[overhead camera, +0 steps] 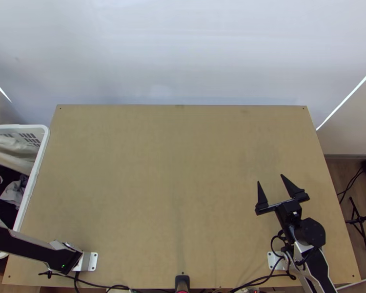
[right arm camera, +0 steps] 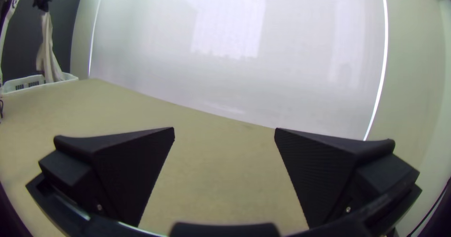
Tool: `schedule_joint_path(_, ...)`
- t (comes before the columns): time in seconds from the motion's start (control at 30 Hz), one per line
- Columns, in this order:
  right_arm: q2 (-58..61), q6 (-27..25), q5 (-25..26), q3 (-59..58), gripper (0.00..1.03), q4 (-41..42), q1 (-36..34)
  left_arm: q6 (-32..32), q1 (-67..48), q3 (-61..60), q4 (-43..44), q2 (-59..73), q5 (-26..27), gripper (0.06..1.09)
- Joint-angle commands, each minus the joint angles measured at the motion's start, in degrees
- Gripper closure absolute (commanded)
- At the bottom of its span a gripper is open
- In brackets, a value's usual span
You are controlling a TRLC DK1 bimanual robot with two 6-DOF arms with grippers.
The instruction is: Fold the t-shirt
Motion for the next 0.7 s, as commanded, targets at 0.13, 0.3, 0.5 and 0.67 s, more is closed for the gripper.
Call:
schedule_joint_path(0.13,0.01,0.01,0.0,0.01,0.04,0.02,0.01,-17.32,-3.62,4.89,5.75,-12.47,5.96,1.05)
schedule_joint_path(0.3,0.01,0.01,0.09,0.01,0.04,0.02,0.01,-23.29,-11.35,4.8,7.16,-18.79,5.87,1.05)
schedule_joint_path(0.5,0.01,0.01,0.0,0.01,0.04,0.02,0.01,-26.37,-23.83,3.92,7.16,-24.95,4.91,1.05)
schedule_joint_path(0.67,0.01,0.01,0.0,0.01,0.04,0.02,0.01,-26.98,-39.65,3.39,5.05,-27.85,0.25,1.05)
